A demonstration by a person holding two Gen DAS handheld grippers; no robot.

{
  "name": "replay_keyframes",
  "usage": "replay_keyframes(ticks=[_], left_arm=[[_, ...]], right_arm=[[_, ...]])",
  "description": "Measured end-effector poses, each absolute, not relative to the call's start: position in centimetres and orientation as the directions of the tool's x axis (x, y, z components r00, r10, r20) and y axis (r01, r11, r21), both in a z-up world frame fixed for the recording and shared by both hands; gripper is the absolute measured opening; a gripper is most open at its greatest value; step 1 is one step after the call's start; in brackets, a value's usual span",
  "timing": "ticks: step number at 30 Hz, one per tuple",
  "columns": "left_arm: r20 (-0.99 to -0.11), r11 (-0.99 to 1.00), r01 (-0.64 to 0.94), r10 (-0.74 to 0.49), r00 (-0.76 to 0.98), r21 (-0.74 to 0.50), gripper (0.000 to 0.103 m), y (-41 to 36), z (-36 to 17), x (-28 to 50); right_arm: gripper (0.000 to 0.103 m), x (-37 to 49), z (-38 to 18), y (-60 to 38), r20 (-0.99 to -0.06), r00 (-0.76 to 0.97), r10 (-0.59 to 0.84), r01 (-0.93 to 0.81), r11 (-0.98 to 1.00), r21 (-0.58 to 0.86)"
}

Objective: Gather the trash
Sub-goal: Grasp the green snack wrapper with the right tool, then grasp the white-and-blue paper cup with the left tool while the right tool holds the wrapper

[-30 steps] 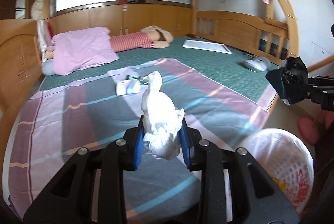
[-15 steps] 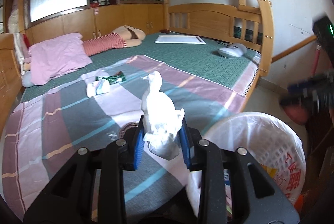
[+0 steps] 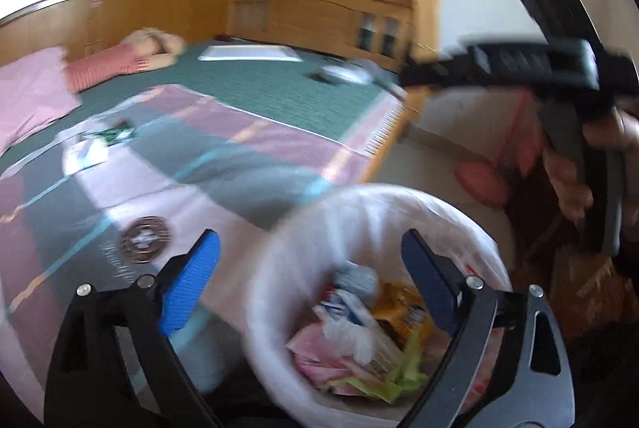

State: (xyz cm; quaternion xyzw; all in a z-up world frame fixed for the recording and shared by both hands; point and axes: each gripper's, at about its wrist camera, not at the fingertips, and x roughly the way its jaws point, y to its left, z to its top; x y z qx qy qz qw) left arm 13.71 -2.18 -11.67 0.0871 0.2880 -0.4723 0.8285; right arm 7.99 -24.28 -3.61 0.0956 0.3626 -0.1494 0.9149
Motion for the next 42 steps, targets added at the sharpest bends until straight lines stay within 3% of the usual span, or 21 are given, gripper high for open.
replay_keyframes(ticks=[5, 10, 17, 21, 27, 28, 29, 30, 31, 32, 38, 42], left_arm=[[-0.555, 0.816, 0.509, -0.567, 0.608, -0.274, 0.092, 5.8, -10.8, 21.8], [-0.652, 0.907, 0.126, -0.380, 0.656, -0.402, 0.092, 14.4, -12.6, 27.3], [-0.744, 0.899, -0.079, -0.305, 0.594, -0.431, 0.093, 19.7, -15.5, 29.7], [-0.764, 0.894, -0.127, -0.286, 0.578, -0.430, 0.093, 21.4, -15.9, 30.1], [-0.781, 0.866, -0.196, -0.290, 0.553, -0.460, 0.093, 23.4, -16.9, 30.9], [-0.785, 0.863, -0.211, -0.283, 0.551, -0.459, 0.093, 23.8, -17.1, 31.0], [-0.788, 0.861, -0.222, -0.278, 0.549, -0.458, 0.093, 23.9, -17.2, 31.1], [-0.792, 0.856, -0.237, -0.275, 0.545, -0.459, 0.093, 24.2, -17.4, 31.3], [-0.794, 0.851, -0.249, -0.272, 0.543, -0.462, 0.093, 24.5, -17.6, 31.4], [-0.796, 0.849, -0.258, -0.268, 0.543, -0.462, 0.093, 24.6, -17.7, 31.4], [-0.802, 0.844, -0.302, -0.223, 0.555, -0.443, 0.093, 25.5, -17.8, 31.3], [-0.808, 0.827, -0.345, -0.203, 0.554, -0.444, 0.093, 26.6, -18.3, 31.1]], right_arm=[[0.089, 15.0, -4.4, -21.9, -0.681, 0.723, -0.118, 0.244, 0.966, 0.091], [0.090, 26.0, -6.6, -18.9, -0.675, 0.737, 0.013, 0.136, 0.976, 0.168], [0.090, 45.6, -13.6, -17.0, -0.727, 0.632, 0.270, 0.210, 0.842, 0.496], [0.091, 54.2, -18.2, -17.9, -0.761, 0.614, 0.209, 0.406, 0.743, 0.531], [0.090, 61.6, -22.3, -18.1, -0.835, 0.549, -0.027, 0.528, 0.786, 0.322], [0.077, 62.0, -22.8, -17.7, -0.845, 0.532, -0.045, 0.519, 0.806, 0.284], [0.052, 62.4, -23.5, -17.2, -0.858, 0.511, -0.043, 0.490, 0.835, 0.250], [0.044, 62.5, -24.0, -16.9, -0.868, 0.497, -0.025, 0.461, 0.855, 0.239], [0.030, 62.4, -24.5, -16.4, -0.873, 0.488, 0.002, 0.435, 0.866, 0.246], [0.024, 61.7, -24.7, -15.7, -0.869, 0.493, 0.033, 0.412, 0.871, 0.267], [0.018, 54.7, -24.9, -9.2, -0.853, 0.406, 0.326, 0.187, 0.885, 0.427], [0.017, 48.0, -25.2, -2.1, -0.830, 0.213, 0.516, -0.046, 0.853, 0.519]])
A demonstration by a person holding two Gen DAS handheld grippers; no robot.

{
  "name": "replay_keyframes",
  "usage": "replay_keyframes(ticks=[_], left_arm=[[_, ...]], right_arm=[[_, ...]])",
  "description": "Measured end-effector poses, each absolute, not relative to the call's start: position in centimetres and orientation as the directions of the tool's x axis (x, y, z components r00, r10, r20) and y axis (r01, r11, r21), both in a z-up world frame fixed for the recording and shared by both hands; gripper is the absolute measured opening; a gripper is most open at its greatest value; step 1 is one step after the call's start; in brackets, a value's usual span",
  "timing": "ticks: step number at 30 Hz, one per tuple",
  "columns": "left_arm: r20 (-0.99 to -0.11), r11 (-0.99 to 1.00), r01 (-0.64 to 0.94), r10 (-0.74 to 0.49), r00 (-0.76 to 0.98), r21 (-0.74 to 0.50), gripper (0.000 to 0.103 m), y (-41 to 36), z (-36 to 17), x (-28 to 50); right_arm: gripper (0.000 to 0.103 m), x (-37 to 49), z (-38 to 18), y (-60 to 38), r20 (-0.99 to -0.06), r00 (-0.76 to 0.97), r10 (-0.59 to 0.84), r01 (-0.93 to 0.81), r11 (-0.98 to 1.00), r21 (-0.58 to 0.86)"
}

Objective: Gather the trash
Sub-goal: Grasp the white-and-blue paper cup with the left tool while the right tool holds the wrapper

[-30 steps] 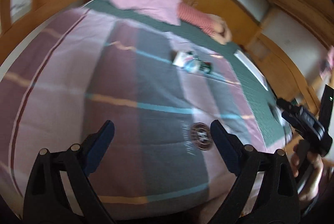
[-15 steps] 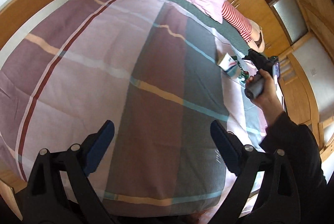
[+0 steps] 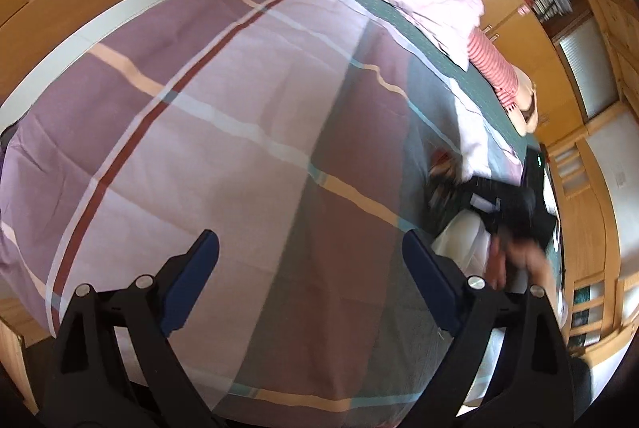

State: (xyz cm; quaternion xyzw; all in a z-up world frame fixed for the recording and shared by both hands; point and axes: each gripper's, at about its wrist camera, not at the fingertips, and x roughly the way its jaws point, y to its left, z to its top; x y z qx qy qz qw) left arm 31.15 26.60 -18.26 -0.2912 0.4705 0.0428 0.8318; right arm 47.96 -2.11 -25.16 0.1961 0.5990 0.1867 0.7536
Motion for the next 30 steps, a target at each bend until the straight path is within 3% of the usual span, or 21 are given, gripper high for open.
replay_keyframes(ticks=[3, 8, 12, 17, 23, 26, 30], left_arm=[[-0.809, 0.821, -0.362, -0.191, 0.555, -0.442, 0.093, 27.2, -18.4, 31.1], [-0.821, 0.850, -0.311, -0.216, 0.529, -0.424, 0.094, 26.5, -19.0, 31.6], [-0.835, 0.883, -0.238, -0.252, 0.489, -0.405, 0.094, 24.5, -19.6, 32.2], [-0.821, 0.867, -0.255, -0.256, 0.510, -0.429, 0.095, 24.6, -19.0, 31.9], [-0.821, 0.837, -0.312, -0.250, 0.514, -0.451, 0.095, 25.8, -19.5, 31.8], [-0.824, 0.829, -0.326, -0.252, 0.507, -0.454, 0.095, 26.1, -19.8, 31.9], [-0.823, 0.825, -0.334, -0.249, 0.510, -0.456, 0.095, 26.2, -19.9, 32.1]], right_arm=[[0.017, 44.3, -24.3, 0.6, -0.789, 0.199, 0.581, -0.132, 0.814, 0.566], [0.017, 41.7, -18.0, -1.7, -0.677, 0.457, 0.577, -0.216, 0.810, 0.545], [0.017, 39.4, -15.2, -4.5, -0.752, 0.537, 0.382, -0.165, 0.922, 0.351], [0.017, 36.8, -17.6, -6.1, -0.868, 0.458, 0.192, -0.091, 0.981, 0.169], [0.017, 34.4, -22.3, -1.5, -0.906, 0.307, 0.292, -0.220, 0.948, 0.231], [0.017, 33.3, -22.7, 1.3, -0.893, 0.231, 0.387, -0.284, 0.904, 0.319], [0.017, 32.4, -21.5, 3.0, -0.891, 0.249, 0.380, -0.320, 0.901, 0.294]])
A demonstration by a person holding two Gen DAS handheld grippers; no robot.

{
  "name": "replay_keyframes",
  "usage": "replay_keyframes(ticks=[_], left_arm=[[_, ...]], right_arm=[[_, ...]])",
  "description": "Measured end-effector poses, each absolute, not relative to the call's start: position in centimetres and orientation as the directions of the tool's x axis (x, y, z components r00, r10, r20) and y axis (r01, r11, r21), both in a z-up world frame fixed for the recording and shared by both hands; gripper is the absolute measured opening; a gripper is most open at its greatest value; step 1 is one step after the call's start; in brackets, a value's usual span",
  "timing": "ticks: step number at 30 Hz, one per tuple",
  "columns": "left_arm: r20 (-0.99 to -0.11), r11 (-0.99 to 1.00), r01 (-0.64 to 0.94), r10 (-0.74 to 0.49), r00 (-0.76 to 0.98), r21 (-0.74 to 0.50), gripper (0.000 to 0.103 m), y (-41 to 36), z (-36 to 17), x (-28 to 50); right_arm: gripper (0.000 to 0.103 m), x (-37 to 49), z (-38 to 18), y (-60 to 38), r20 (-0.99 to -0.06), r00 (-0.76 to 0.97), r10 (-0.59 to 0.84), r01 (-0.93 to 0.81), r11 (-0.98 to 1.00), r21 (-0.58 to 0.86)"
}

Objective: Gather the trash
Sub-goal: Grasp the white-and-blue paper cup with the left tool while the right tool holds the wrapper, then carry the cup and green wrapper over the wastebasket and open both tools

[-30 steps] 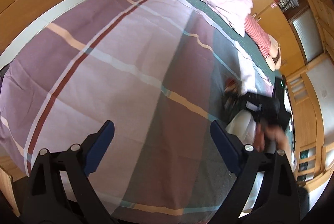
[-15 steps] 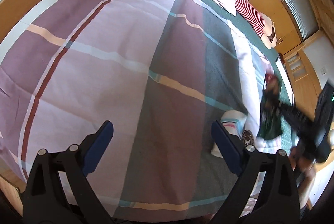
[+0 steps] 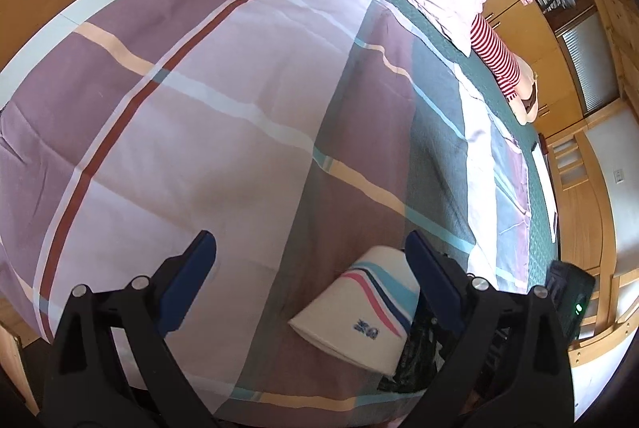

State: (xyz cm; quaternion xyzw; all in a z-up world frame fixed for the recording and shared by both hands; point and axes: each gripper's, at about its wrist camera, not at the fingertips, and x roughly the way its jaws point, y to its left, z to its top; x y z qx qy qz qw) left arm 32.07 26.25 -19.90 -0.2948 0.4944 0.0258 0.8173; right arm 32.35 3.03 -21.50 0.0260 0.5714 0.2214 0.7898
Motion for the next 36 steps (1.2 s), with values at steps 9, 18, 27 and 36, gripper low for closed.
replay_keyframes(ticks=[9, 18, 27, 36], left_arm=[[-0.892, 0.955, -0.017, -0.271, 0.362, -0.297, 0.099, 18.1, -21.4, 33.6], [-0.942, 0.988, 0.142, -0.095, 0.322, -0.051, 0.082, 13.1, -24.7, 33.3], [-0.883, 0.986, 0.163, -0.094, 0.461, -0.020, 0.070, 12.9, -22.4, 32.3], [-0.693, 0.992, 0.101, -0.023, 0.721, 0.072, 0.070, 11.5, -14.5, 26.1]], right_arm=[[0.017, 31.4, -16.6, -5.0, -0.838, 0.445, 0.315, -0.137, 0.949, 0.284], [0.017, 28.2, -16.2, -8.6, -0.812, 0.495, 0.308, -0.038, 0.942, 0.334], [0.017, 25.9, -15.4, -10.4, -0.798, 0.544, 0.260, -0.007, 0.952, 0.305], [0.017, 19.8, -10.0, -12.3, -0.683, 0.693, 0.233, -0.079, 0.965, 0.250]])
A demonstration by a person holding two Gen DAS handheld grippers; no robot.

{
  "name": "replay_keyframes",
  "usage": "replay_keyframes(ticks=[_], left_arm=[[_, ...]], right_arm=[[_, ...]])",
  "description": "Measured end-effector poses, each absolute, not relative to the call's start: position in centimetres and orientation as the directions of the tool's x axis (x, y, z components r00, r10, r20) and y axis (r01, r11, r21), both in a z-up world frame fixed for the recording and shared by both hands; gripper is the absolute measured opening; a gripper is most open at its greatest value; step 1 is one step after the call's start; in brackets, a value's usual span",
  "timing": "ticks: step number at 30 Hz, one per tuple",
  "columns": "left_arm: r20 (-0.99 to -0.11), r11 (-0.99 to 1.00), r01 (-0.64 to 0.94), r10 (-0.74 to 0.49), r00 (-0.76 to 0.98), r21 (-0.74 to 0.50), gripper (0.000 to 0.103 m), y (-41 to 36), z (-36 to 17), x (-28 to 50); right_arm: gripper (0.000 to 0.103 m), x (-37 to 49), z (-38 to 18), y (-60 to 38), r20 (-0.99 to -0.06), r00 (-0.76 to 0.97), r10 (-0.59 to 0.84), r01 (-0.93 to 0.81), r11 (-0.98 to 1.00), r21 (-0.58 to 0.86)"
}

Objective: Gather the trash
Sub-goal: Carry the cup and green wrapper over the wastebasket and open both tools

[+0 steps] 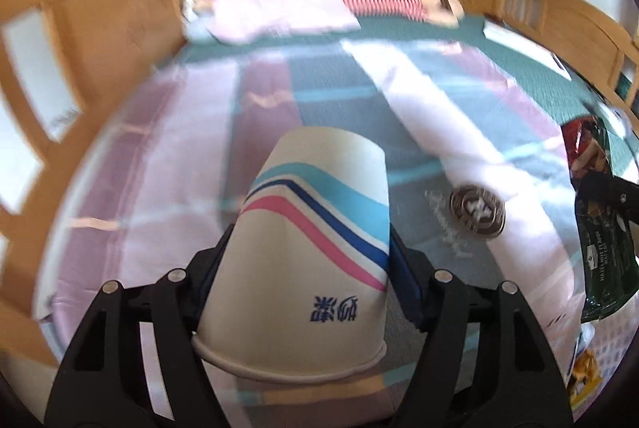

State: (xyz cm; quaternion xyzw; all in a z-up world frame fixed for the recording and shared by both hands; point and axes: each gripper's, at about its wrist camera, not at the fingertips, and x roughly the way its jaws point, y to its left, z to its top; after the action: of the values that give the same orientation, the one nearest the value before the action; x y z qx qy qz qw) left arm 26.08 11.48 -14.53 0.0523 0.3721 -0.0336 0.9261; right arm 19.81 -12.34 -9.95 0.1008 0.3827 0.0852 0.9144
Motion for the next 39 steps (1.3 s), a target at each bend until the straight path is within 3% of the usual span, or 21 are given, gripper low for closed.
replay_keyframes(ticks=[4, 9, 16, 27, 39], left_arm=[[-0.614, 0.999, 0.043, -0.028, 0.789, 0.009, 0.070, 10.9, -9.8, 20.9], [-0.517, 0.998, 0.038, -0.003, 0.856, 0.056, 0.072, 7.8, -4.7, 14.9], [-0.450, 0.995, 0.070, -0.032, 0.893, 0.067, 0.073, 4.5, -0.9, 9.0], [-0.380, 0.987, 0.120, -0.070, 0.922, 0.109, 0.073, -0.4, 1.3, 3.6], [-0.370, 0.976, 0.180, -0.123, 0.921, 0.122, 0.074, -4.9, 1.1, 1.1]], right_arm=[[0.017, 16.5, -7.0, -13.9, -0.614, 0.755, 0.230, -0.106, 0.967, 0.232], [0.017, 11.8, -3.4, -15.8, -0.516, 0.821, 0.243, -0.154, 0.966, 0.209], [0.017, 5.6, -0.7, -18.8, -0.430, 0.869, 0.245, -0.178, 0.965, 0.191], [0.017, 0.4, -0.7, -22.7, -0.441, 0.876, 0.197, -0.140, 0.977, 0.158], [0.018, -2.5, -0.8, -26.3, -0.441, 0.881, 0.172, -0.117, 0.982, 0.150]])
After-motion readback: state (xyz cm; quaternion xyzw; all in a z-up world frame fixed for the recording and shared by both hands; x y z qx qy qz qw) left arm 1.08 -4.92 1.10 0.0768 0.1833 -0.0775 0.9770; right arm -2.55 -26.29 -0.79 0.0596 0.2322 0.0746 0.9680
